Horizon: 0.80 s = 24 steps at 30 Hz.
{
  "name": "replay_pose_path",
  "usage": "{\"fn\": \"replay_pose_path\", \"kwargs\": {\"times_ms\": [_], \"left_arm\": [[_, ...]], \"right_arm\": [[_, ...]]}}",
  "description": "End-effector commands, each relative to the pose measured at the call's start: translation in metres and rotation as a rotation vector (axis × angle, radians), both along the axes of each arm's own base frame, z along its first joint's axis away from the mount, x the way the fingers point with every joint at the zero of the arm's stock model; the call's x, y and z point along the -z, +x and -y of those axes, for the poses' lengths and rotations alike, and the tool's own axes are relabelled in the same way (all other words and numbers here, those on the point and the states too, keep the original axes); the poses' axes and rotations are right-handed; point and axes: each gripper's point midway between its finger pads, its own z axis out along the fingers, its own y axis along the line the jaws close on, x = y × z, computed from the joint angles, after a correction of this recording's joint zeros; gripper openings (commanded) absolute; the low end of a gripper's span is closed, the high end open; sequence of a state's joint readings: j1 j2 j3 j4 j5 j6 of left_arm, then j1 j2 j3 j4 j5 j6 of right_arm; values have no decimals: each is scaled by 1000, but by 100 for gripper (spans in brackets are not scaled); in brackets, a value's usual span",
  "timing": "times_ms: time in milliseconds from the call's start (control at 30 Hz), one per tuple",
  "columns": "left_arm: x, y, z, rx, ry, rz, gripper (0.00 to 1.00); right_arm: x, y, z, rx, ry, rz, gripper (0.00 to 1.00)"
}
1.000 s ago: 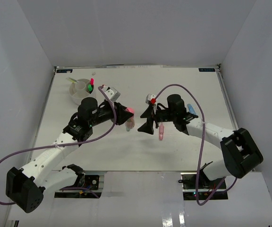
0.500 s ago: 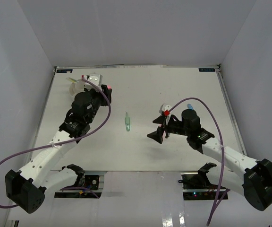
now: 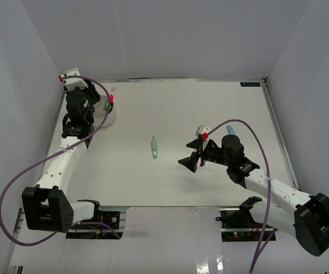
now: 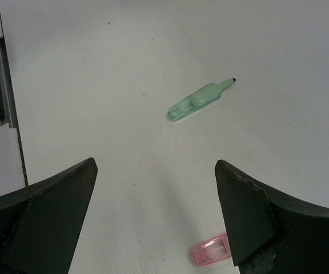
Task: Sort the stationery into containers
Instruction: Place the stationery in the storage box.
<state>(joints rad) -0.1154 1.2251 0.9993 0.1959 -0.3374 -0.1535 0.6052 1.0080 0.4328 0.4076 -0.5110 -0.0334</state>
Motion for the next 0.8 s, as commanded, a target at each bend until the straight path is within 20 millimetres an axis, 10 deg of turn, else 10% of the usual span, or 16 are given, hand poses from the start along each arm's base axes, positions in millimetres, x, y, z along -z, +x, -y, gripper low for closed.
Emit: {"fn": "replay_pose_path", "kwargs": {"times_ms": [0, 767], "left_arm": [[-43, 11, 0, 45, -78, 144, 0], [12, 55, -29, 63, -116, 111, 0]], "right_arm": [[-16, -2, -4, -27, 48, 51, 90], [-14, -2, -3, -29, 41, 62, 90]]}}
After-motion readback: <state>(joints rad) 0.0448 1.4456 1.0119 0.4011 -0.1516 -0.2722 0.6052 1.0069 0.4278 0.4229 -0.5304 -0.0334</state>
